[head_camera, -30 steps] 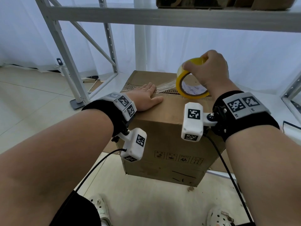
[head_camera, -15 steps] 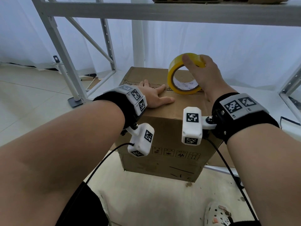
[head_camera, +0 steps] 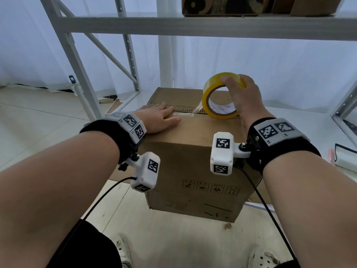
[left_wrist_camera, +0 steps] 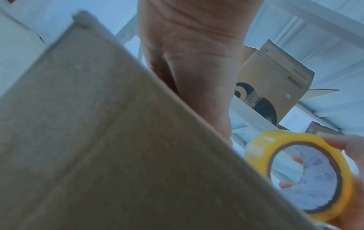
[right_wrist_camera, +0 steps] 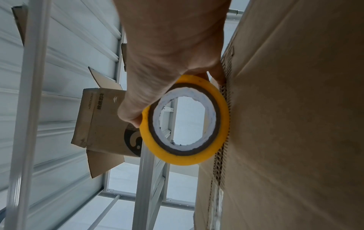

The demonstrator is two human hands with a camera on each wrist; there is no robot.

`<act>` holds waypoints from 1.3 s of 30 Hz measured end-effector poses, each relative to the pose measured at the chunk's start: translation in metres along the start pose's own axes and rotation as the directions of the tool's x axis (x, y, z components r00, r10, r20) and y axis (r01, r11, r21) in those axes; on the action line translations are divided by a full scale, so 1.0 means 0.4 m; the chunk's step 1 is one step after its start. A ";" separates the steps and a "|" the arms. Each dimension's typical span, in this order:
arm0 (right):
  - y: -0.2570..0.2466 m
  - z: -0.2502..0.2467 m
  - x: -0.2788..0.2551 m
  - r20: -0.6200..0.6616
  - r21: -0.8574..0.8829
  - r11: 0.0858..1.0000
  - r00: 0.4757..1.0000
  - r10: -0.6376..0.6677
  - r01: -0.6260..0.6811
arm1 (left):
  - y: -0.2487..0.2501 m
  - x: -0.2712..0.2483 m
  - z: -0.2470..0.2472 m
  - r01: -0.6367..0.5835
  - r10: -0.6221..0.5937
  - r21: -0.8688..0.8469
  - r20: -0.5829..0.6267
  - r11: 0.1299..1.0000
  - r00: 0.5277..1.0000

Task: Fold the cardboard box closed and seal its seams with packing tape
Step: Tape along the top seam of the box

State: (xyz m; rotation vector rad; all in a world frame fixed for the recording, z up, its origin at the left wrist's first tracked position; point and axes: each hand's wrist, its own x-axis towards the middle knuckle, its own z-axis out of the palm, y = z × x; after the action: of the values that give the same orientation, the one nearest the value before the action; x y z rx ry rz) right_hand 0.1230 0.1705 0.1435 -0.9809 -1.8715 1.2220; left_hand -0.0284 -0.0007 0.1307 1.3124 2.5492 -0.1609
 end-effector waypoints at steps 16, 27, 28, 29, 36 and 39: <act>0.003 -0.010 0.012 0.041 0.046 0.998 0.998 0.041 -0.043 | 0.125 0.005 0.009 -0.009 0.008 -0.069 -0.012 0.998 1.000; 0.009 -0.050 0.026 0.122 -0.113 0.993 0.992 -0.015 0.029 | 0.126 0.006 0.006 -0.069 0.068 -0.050 -0.035 0.996 0.997; 0.024 -0.058 0.028 0.107 -0.196 0.980 0.994 -0.020 0.041 | 0.126 0.010 0.009 -0.072 0.070 -0.052 -0.035 0.996 0.997; 0.040 -0.065 0.030 0.077 -0.282 0.959 0.997 -0.010 0.031 | 0.125 0.013 0.010 -0.073 0.071 -0.056 -0.034 0.996 0.997; 0.060 -0.085 0.009 0.169 -0.172 0.976 0.972 0.161 -0.132 | 0.099 0.017 0.004 -0.084 0.083 -0.057 -0.021 0.995 0.996; 0.042 -0.053 -0.013 0.212 -0.155 0.981 0.966 0.151 -0.119 | 0.060 0.020 -0.001 -0.043 0.042 -0.053 -0.020 0.998 0.999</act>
State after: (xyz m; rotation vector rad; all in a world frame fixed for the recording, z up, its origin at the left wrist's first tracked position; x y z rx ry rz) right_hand 0.1471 0.1795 0.1338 -1.1008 -2.1192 1.3417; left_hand -0.0136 0.0196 0.1295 1.3530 2.5214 -0.0722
